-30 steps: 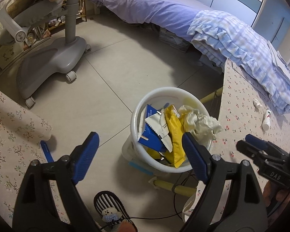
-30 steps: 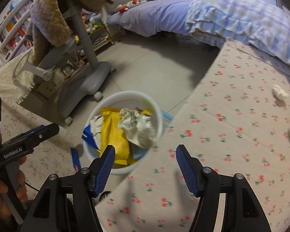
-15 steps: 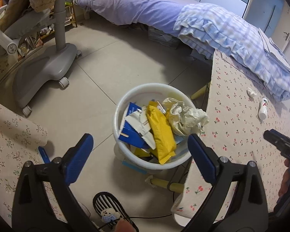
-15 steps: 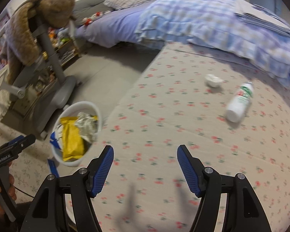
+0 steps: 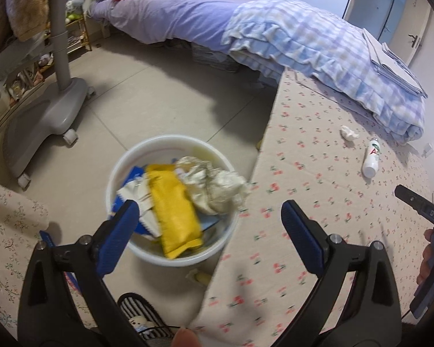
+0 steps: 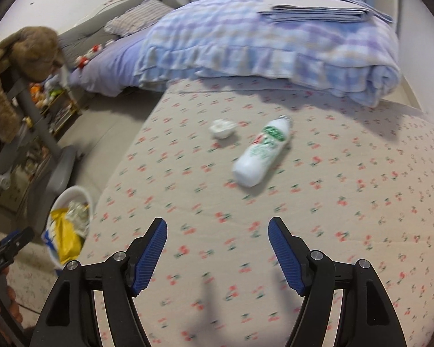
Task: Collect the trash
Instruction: 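Move the right tool to the white AD milk bottle and grasp it, then grasp the small white tissue ball with the left tool while the right tool holds the bottle, then carry the tissue ball and milk bottle over the white bin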
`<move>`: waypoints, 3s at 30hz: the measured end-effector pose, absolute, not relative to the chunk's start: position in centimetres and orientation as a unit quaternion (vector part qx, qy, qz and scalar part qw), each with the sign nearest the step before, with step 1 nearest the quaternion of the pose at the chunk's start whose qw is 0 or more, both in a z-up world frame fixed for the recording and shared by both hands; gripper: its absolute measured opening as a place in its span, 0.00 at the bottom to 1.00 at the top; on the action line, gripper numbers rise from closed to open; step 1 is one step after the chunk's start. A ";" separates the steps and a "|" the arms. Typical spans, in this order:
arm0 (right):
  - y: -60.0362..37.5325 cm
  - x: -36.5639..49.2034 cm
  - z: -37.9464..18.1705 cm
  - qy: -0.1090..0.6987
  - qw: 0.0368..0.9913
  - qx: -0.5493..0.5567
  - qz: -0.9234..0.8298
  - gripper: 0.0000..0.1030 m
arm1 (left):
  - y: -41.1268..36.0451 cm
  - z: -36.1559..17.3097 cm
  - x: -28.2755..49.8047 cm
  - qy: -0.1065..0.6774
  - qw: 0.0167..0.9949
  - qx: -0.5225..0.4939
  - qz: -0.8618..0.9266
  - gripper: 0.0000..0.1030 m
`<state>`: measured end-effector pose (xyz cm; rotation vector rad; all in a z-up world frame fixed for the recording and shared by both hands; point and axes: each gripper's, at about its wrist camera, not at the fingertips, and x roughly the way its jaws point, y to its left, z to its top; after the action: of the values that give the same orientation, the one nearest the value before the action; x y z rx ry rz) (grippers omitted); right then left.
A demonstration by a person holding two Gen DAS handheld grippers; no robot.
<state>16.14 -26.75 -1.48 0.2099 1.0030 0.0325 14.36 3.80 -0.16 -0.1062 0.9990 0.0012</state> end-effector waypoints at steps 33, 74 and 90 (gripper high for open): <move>-32.9 25.9 -8.5 0.506 0.830 0.233 -0.026 0.40 | -10.3 -2.5 24.4 0.463 0.886 -0.026 -0.019 0.95; -46.5 13.9 -4.9 0.501 0.842 0.182 -0.084 0.36 | -20.6 -6.0 26.3 0.425 0.887 -0.026 -0.182 0.07; -41.1 11.6 -1.3 0.478 0.862 0.160 -0.048 0.36 | -14.5 -1.9 19.4 0.432 0.883 0.010 -0.182 0.07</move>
<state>11.64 -41.10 -1.30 0.3365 1.0025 -0.1006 19.35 -14.53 -1.90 0.0218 0.9003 -0.3782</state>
